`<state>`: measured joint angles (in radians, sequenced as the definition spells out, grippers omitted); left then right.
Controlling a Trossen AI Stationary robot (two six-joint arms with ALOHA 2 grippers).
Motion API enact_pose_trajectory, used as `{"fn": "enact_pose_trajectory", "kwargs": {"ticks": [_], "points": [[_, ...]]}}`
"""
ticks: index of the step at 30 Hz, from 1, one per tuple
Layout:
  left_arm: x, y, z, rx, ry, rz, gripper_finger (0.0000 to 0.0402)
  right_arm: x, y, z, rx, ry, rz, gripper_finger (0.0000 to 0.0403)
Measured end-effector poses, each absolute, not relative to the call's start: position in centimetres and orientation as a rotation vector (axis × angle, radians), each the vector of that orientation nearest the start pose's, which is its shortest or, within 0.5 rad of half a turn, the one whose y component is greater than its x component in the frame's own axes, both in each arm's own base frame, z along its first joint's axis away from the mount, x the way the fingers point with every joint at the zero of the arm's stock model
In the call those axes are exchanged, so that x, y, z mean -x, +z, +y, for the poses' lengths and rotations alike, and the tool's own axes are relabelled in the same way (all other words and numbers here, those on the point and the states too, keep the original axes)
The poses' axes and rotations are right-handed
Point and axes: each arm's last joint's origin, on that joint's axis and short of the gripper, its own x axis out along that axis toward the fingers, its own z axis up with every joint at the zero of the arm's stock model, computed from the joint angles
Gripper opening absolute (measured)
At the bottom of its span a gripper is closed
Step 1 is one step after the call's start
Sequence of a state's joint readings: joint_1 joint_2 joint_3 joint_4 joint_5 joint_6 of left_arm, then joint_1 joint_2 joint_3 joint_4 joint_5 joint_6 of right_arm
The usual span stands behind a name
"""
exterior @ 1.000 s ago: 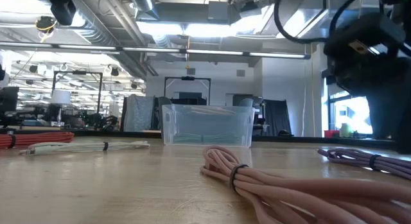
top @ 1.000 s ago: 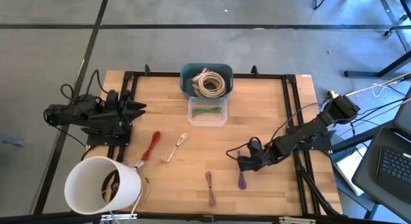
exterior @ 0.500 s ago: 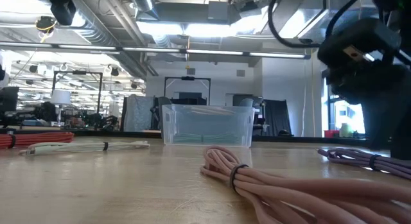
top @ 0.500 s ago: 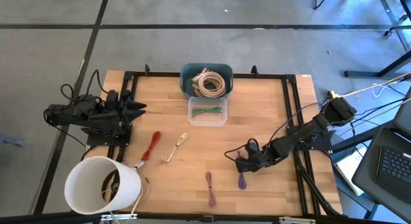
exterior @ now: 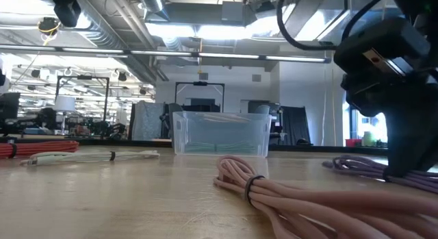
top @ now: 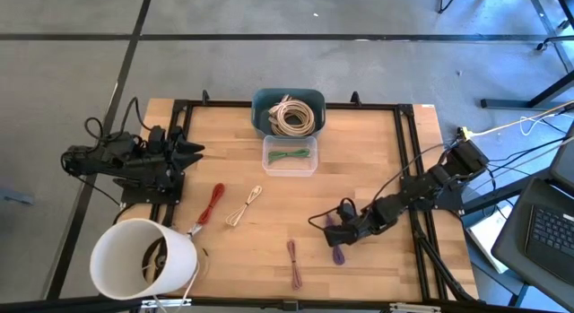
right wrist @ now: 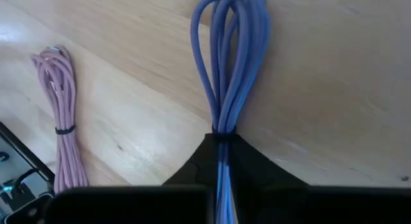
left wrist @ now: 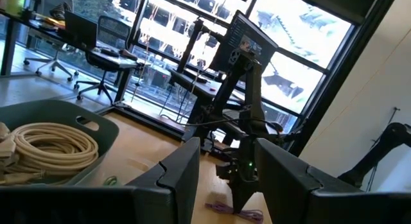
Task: Pick & Place USB Port
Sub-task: Put the purple charger cable into the transparent bin
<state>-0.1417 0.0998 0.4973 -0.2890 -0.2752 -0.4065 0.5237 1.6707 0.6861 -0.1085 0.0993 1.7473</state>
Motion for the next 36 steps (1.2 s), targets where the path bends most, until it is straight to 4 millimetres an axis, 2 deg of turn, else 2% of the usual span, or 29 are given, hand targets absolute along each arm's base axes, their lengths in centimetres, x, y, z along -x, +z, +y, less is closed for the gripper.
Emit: {"fn": "enact_pose_trajectory", "kwargs": {"ticks": [3,6,10,13,15,18,20,22,25,29,32,36], "points": [[-5.6,29.0,0.0,0.428,0.110,-0.132,0.0143,-24.3,11.3,13.4,-1.191,-0.622,0.953,0.0012],[-5.6,29.0,0.0,0.428,0.110,-0.133,0.0143,-24.8,12.7,12.5,-1.053,-0.673,0.793,0.0006],[-5.6,29.0,0.0,0.428,0.110,-0.133,0.0143,-26.8,18.3,11.8,-0.938,-0.560,0.589,0.0006],[-5.6,29.0,0.0,0.428,0.110,-0.133,0.0143,-28.0,22.4,10.1,-0.707,-0.530,0.486,0.0004],[-5.6,29.0,0.0,0.428,0.110,-0.132,0.0143,-28.9,25.8,8.9,-0.567,-0.503,0.404,0.0004],[-5.6,29.0,0.0,0.428,0.110,-0.133,0.0143,-30.1,28.8,6.4,-0.356,-0.428,0.457,0.0004],[-5.6,29.0,0.0,0.428,0.110,-0.132,0.0143,-30.9,30.3,3.7,-0.278,-0.392,0.514,0.0004],[-5.6,29.0,0.0,0.428,0.110,-0.132,0.0143,-31.3,31.2,0.6,-0.243,-0.399,0.579,0.0004],[-5.6,29.0,0.0,0.428,0.110,-0.132,0.0143,-31.3,31.4,-4.2,-0.243,-0.430,0.727,0.0004],[-5.6,29.0,0.0,0.428,0.110,-0.130,0.0143,-32.0,32.7,-9.2,-0.310,-0.370,0.767,0.0004],[-5.6,29.0,0.0,0.428,0.110,-0.130,0.0143,-33.5,32.9,-11.0,-0.257,-0.317,0.842,0.0004],[-5.6,29.0,0.0,0.427,0.109,-0.130,0.0143,-36.3,32.4,-11.6,-0.104,-0.239,1.034,0.0004]]}}
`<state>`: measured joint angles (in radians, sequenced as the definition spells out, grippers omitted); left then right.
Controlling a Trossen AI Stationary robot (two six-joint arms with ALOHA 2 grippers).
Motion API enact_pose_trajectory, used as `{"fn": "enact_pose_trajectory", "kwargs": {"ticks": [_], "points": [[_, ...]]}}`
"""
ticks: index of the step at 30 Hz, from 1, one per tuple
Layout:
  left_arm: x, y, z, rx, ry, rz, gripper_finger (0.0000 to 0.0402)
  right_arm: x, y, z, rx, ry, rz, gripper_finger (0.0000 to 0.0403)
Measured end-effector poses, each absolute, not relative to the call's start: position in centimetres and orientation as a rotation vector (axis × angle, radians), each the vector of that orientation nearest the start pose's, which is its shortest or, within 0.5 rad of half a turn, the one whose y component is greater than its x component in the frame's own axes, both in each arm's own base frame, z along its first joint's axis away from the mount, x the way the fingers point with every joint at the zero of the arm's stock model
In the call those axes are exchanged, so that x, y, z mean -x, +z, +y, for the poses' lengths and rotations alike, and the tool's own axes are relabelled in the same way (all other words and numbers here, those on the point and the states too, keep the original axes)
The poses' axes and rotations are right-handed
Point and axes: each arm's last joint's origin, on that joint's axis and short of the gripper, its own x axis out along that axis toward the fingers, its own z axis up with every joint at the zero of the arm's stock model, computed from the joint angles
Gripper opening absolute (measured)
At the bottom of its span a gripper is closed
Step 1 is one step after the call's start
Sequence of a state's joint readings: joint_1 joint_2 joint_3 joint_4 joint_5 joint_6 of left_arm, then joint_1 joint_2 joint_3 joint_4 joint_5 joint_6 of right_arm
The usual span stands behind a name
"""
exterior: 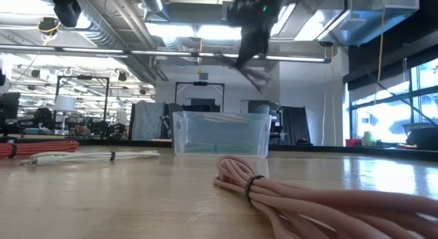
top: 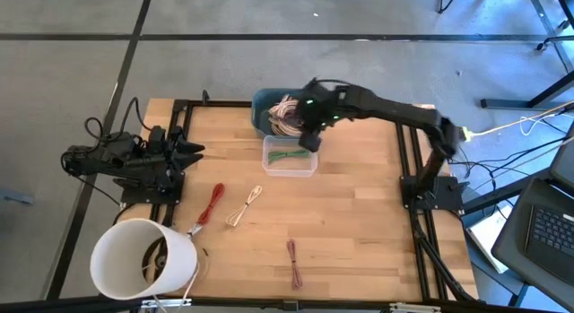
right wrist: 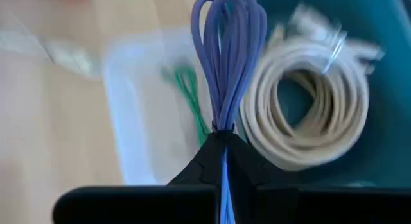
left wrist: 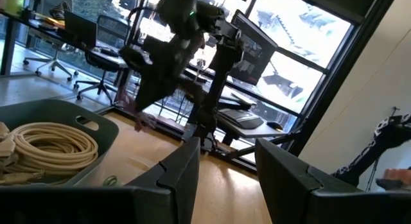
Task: Pick & Place USB Port
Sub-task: Put the purple charger cable into the transparent bin
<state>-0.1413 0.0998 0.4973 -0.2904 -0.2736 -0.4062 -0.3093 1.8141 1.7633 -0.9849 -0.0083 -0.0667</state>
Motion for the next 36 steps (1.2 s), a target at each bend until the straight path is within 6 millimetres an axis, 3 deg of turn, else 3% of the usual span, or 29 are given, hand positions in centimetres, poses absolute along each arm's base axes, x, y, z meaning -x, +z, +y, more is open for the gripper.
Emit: {"fn": "enact_pose_trajectory", "kwargs": {"ticks": [5,9,21,27,36], "points": [[-5.6,29.0,0.0,0.427,0.106,-0.130,0.0143,-38.5,29.2,-12.0,0.010,-0.171,1.382,0.0004],[-5.6,29.0,0.0,0.427,0.106,-0.130,0.0143,-40.0,26.6,-11.7,0.032,-0.086,1.487,0.0004],[-5.6,29.0,0.0,0.427,0.106,-0.131,0.0143,-43.5,25.3,-7.6,0.165,0.023,1.381,0.0002],[-5.6,29.0,0.0,0.428,0.106,-0.132,0.0143,-44.4,23.1,-8.0,0.128,0.034,1.409,0.0002],[-5.6,29.0,0.0,0.427,0.104,-0.132,0.0143,-45.5,18.8,-10.1,0.076,0.043,1.451,0.0002]]}}
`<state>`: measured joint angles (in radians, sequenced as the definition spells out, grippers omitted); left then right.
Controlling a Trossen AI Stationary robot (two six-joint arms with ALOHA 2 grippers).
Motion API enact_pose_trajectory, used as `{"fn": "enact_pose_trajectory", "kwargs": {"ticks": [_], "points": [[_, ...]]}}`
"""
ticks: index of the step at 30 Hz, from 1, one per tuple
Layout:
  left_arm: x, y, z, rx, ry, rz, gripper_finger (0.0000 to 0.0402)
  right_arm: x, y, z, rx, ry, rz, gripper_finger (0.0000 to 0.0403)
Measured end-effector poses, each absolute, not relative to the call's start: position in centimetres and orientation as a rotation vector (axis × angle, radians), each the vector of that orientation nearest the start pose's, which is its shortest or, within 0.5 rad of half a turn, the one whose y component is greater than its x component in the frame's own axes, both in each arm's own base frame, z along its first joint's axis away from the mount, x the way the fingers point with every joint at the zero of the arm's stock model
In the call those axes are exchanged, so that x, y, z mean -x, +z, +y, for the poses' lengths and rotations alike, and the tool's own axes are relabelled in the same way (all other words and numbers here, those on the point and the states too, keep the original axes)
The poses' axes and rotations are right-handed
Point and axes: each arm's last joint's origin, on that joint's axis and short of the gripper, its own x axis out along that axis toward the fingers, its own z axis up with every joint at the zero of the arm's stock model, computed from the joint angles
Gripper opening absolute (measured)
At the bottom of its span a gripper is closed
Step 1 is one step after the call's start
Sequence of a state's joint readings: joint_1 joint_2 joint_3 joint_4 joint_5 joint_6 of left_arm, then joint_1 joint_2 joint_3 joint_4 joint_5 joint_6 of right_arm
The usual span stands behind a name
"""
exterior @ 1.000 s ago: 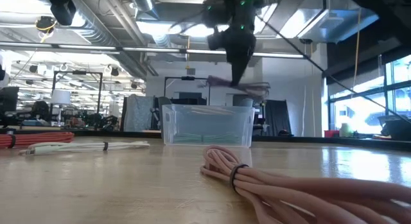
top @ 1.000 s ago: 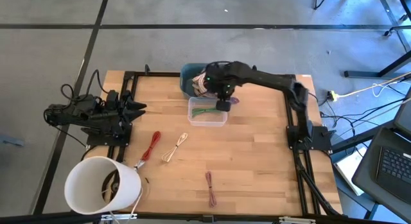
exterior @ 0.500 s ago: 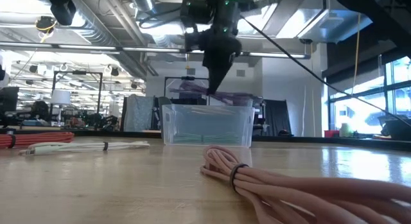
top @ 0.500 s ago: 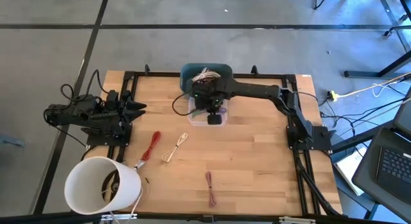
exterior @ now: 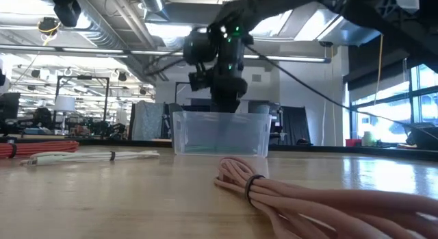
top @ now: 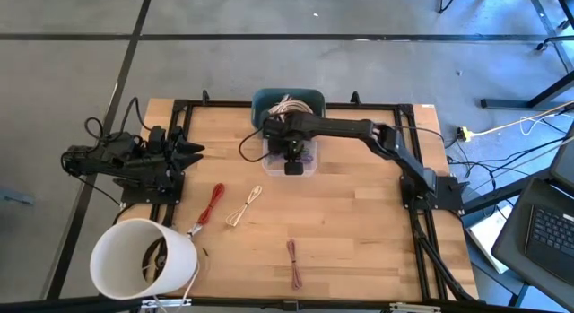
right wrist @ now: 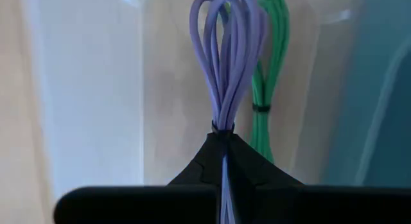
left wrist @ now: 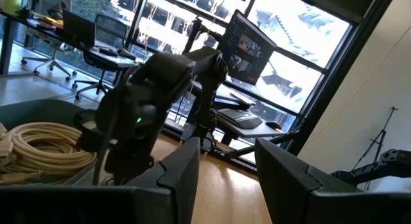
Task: Pick & Place USB Port
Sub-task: Put the purple charger cable into the transparent bin
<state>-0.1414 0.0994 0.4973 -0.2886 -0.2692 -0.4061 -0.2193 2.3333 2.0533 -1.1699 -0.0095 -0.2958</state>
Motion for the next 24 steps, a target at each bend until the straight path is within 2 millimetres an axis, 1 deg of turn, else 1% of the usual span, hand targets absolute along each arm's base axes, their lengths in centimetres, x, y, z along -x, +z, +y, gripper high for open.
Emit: {"fn": "enact_pose_trajectory", "kwargs": {"ticks": [7,12,14,17,21,24], "points": [[-5.6,29.0,0.0,0.427,0.103,-0.131,0.0143,-45.5,15.7,-12.2,0.000,0.048,1.510,0.0002],[-5.6,29.0,0.0,0.427,0.103,-0.131,0.0143,-45.5,15.4,-12.8,-0.012,0.033,1.498,0.0005],[-5.6,29.0,0.0,0.427,0.103,-0.131,0.0143,-45.7,15.4,-12.8,-0.024,0.017,1.482,0.0021],[-5.6,29.0,0.0,0.428,0.103,-0.132,0.0143,-45.8,15.8,-12.9,-0.025,0.011,1.472,0.0061],[-5.6,29.0,0.0,0.427,0.103,-0.131,0.0143,-46.2,17.0,-13.1,-0.022,-0.007,1.437,0.0116],[-5.6,29.0,0.0,0.427,0.103,-0.131,0.0143,-46.5,18.3,-13.2,-0.044,-0.037,1.405,0.0148]]}}
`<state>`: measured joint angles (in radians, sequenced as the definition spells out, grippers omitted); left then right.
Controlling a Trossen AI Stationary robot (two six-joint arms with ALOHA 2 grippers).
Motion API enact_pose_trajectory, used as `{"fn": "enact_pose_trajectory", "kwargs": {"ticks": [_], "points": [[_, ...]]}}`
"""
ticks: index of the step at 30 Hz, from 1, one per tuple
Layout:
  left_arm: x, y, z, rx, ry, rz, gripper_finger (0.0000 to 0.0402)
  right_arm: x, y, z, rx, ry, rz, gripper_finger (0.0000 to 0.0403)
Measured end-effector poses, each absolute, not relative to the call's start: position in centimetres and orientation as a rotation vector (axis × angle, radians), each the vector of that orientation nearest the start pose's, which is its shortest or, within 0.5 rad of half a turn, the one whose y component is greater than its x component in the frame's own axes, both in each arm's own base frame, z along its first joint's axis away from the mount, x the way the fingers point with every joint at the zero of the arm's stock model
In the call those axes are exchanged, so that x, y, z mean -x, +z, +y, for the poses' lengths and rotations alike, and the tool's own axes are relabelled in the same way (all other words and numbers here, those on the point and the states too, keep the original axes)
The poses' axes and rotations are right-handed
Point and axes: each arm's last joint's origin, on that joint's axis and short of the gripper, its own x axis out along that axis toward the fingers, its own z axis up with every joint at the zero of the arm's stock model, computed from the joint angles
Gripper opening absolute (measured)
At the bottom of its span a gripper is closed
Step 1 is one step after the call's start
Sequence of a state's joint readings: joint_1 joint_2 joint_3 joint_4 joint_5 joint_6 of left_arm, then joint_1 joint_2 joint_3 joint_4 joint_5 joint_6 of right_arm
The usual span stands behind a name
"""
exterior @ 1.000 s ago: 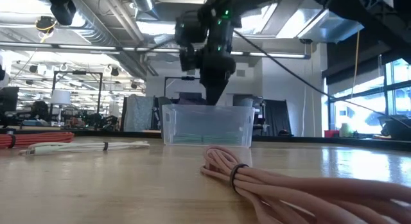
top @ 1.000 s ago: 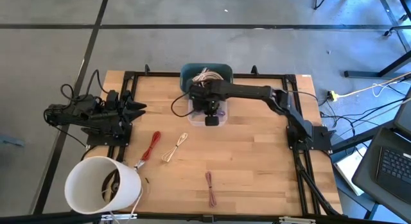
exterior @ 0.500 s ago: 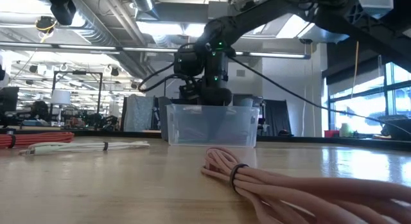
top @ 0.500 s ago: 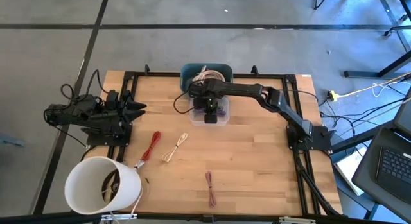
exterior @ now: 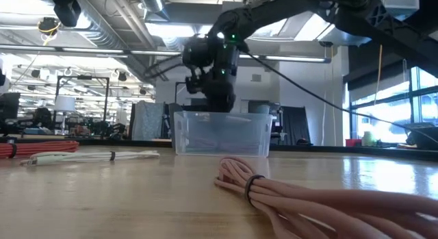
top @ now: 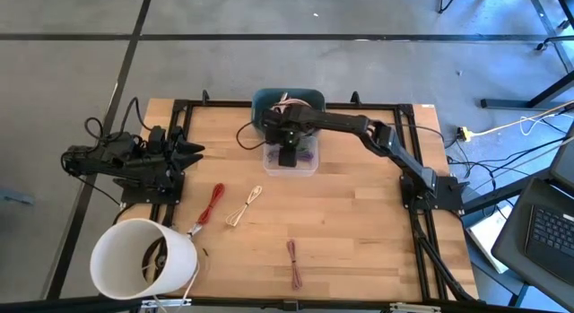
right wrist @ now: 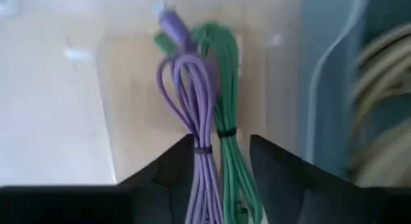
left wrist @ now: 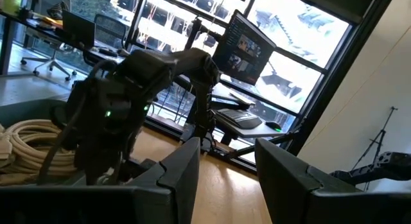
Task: Pick & Place USB Port
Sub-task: Put the purple charger cable into the transparent bin, then put the pink charger cable into the transparent bin
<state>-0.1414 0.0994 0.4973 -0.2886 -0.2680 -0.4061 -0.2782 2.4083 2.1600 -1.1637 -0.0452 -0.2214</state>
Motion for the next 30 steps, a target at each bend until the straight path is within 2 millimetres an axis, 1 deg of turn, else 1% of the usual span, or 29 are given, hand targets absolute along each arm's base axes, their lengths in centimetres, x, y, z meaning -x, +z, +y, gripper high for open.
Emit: {"fn": "enact_pose_trajectory", "kwargs": {"ticks": [4,7,10,13,18,24,27,30], "points": [[-5.6,29.0,0.0,0.427,0.103,-0.131,0.0143,-46.5,20.4,-13.0,-0.069,-0.057,1.407,0.0174],[-5.6,29.0,0.0,0.427,0.103,-0.131,0.0143,-46.1,22.4,-12.6,-0.105,-0.078,1.433,0.0181],[-5.6,29.0,0.0,0.427,0.103,-0.132,0.0143,-45.3,24.2,-11.4,-0.105,-0.067,1.447,0.0179],[-5.6,29.0,0.0,0.427,0.103,-0.131,0.0143,-44.3,25.9,-9.6,-0.096,-0.039,1.471,0.0173],[-5.6,29.0,0.0,0.427,0.103,-0.132,0.0143,-43.1,27.9,-6.1,-0.112,0.010,1.525,0.0164],[-5.6,29.0,0.0,0.427,0.103,-0.131,0.0143,-42.5,30.2,-0.9,-0.134,0.029,1.476,0.0161],[-5.6,29.0,0.0,0.427,0.103,-0.131,0.0143,-42.2,30.8,1.9,-0.162,0.009,1.463,0.0161],[-5.6,29.0,0.0,0.427,0.103,-0.131,0.0143,-42.2,30.9,4.8,-0.179,-0.039,1.432,0.0161]]}}
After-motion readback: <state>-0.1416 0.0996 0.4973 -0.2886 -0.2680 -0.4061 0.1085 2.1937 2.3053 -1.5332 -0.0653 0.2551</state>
